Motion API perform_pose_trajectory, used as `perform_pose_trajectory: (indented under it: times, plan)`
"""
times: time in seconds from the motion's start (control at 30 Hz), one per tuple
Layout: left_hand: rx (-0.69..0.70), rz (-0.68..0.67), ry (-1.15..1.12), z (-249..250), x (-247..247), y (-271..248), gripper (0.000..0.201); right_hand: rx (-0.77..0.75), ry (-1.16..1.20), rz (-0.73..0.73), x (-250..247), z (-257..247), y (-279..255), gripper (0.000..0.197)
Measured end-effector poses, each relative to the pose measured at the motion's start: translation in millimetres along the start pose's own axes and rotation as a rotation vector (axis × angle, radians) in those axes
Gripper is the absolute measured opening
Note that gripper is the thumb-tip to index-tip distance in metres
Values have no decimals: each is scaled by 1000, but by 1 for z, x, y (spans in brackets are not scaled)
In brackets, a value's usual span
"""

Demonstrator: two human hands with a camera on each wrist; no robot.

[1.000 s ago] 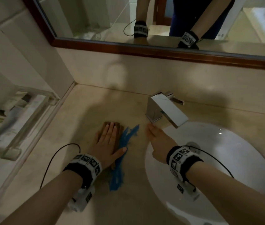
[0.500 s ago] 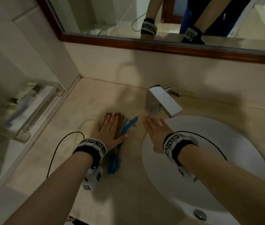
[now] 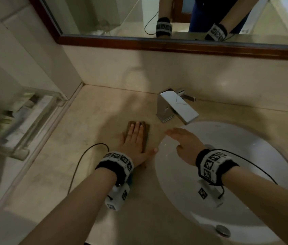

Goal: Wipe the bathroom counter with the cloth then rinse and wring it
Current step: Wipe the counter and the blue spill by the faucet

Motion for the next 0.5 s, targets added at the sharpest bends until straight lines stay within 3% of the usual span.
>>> perform_pose_trajectory:
  times: [0.17, 0.5]
  plan:
    - [26, -12, -1, 24, 11, 3, 108, 53, 66, 100, -12, 16, -3, 54]
    - [29, 7, 74, 65, 17, -3, 100, 132, 31, 44, -8, 38, -17, 41]
Point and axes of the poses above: each hand's wrist, its own y-axis towards the middle knuckle, its own x-axis out of the palm, z = x × y, the point moved 9 cm from there along y, towards the middle knuckle, and after that the axes turned 9 degrees about x, right-handed, at the moved point
